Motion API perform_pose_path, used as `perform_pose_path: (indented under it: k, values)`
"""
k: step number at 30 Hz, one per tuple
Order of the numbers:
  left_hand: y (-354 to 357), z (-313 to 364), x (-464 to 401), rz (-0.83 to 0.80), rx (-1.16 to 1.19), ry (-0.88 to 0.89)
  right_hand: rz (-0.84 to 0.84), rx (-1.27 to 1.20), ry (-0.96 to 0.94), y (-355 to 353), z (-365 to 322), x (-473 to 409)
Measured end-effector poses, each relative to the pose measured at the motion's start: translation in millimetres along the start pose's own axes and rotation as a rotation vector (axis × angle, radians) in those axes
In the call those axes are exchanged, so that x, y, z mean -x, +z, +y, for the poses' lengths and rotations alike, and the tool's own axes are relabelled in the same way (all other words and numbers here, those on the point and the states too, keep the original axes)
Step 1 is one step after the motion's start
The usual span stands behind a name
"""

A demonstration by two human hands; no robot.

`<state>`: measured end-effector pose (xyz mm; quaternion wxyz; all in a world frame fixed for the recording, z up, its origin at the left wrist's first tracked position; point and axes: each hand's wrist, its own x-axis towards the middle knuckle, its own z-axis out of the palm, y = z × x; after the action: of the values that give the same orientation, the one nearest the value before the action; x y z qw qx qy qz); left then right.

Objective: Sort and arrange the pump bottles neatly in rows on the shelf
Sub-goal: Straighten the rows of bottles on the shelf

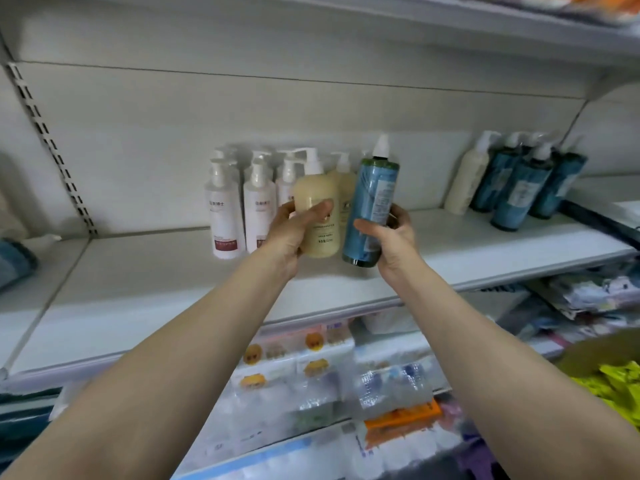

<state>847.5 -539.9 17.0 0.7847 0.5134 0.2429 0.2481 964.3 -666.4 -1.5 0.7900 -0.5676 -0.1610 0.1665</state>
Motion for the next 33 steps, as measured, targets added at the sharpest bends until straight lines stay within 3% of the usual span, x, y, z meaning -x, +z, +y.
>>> perform_pose_path:
  k: [5, 24, 33]
  values:
    - [30, -21, -19, -0.028, -0.012, 0.032, 0.021, -0.036, -0.009, -29, 1, -25]
    - [128, -68, -54, 0.271, -0.046, 0.192, -0.064, 0.067, 0.018, -165, -39, -106]
    - [146, -74, -66, 0.337, -0.095, 0.217, 0.030, 0.092, -0.027, -207, -51, -138]
